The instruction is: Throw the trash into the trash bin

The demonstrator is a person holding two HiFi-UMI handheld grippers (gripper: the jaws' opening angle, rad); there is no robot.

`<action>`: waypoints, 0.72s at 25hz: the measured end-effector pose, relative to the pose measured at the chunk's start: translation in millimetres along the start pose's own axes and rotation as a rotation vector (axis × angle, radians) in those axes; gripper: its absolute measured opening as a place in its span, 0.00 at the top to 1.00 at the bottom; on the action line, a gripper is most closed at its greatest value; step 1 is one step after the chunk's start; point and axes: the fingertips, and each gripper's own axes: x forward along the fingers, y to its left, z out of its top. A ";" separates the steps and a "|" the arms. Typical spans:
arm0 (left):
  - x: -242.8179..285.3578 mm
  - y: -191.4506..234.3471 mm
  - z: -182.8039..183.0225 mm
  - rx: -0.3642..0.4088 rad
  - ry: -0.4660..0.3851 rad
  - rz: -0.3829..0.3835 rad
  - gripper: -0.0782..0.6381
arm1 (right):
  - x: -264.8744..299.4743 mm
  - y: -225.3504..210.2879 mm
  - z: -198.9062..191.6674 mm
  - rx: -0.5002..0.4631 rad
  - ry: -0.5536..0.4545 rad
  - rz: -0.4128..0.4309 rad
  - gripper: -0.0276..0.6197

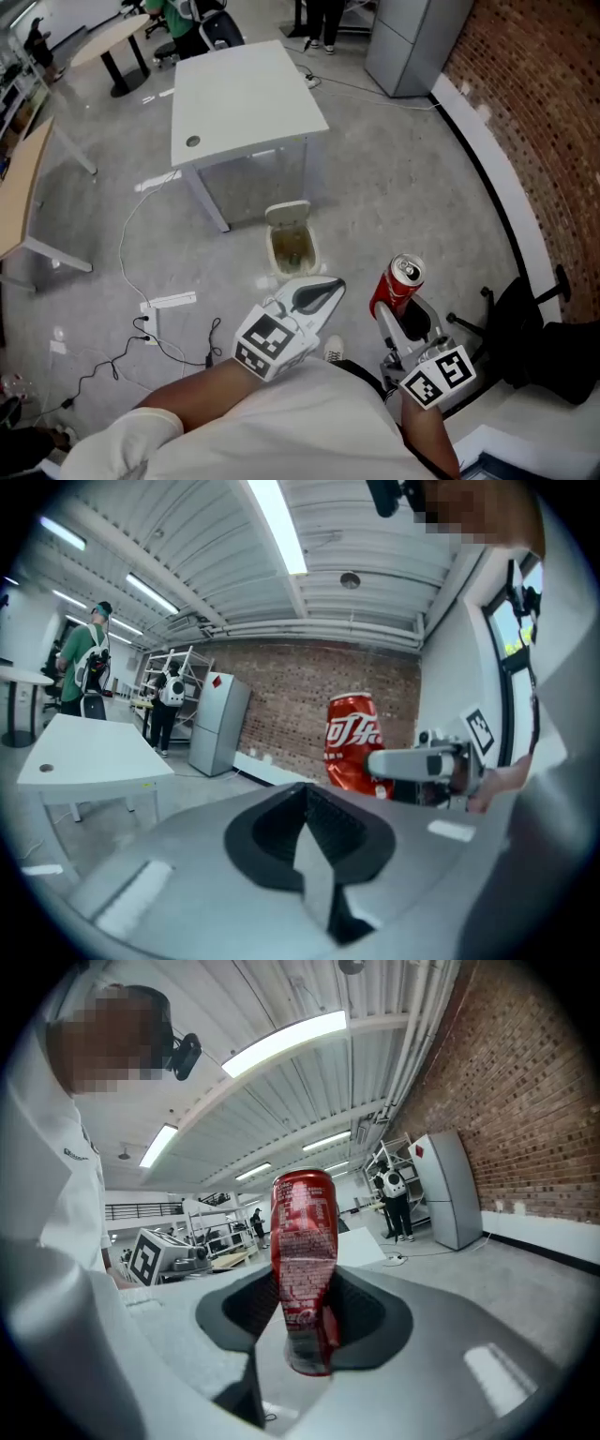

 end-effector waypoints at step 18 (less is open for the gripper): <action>20.7 -55.7 -18.8 0.130 0.053 0.340 0.88 | 13.5 -18.9 -5.3 -0.037 0.148 0.409 0.71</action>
